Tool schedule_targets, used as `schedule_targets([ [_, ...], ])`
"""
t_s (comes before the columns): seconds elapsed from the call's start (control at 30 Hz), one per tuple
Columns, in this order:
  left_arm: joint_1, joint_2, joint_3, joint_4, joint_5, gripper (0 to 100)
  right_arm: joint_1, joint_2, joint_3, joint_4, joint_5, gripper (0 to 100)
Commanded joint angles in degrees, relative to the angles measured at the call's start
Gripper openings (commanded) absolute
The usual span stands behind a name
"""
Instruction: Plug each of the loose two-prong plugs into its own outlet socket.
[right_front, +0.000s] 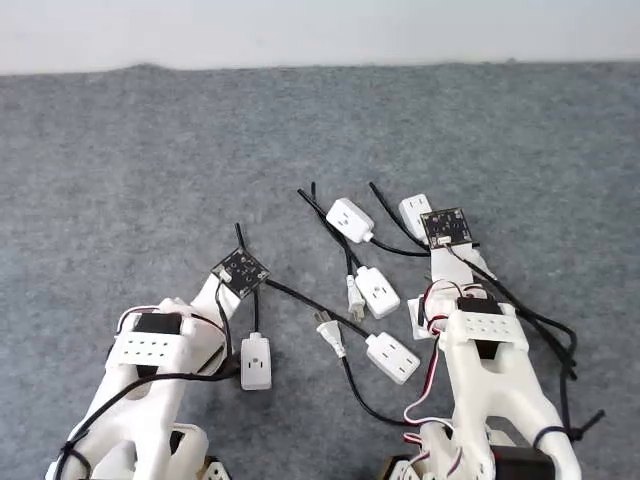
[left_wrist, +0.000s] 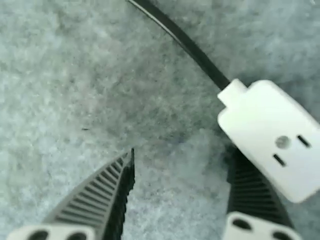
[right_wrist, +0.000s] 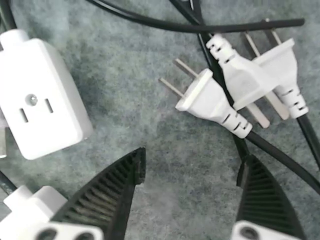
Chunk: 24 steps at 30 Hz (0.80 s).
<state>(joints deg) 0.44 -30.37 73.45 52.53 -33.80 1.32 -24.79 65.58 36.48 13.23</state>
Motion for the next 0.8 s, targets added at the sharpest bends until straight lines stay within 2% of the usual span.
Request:
schedule_targets([
  [0.0,3.7,1.1,5.3,4.0,-1.1,32,-0.1,-1.5,-0.3,-0.7,-0.3,29.2],
  [0.53,2.8,0.7,3.4,1.8,-1.1,32,-0.2,-1.5,-0.3,-0.7,-0.3,29.2],
  [0.7,-0.9,0.7,-5.0,-1.6,-1.1,32,-0.2,-1.5,-0.3,-0.7,-0.3,29.2],
  [0.77,-1.8,0.6,-11.4,0.5,-1.1,32,-0.2,-1.5,-0.3,-0.7,-0.3,29.2],
])
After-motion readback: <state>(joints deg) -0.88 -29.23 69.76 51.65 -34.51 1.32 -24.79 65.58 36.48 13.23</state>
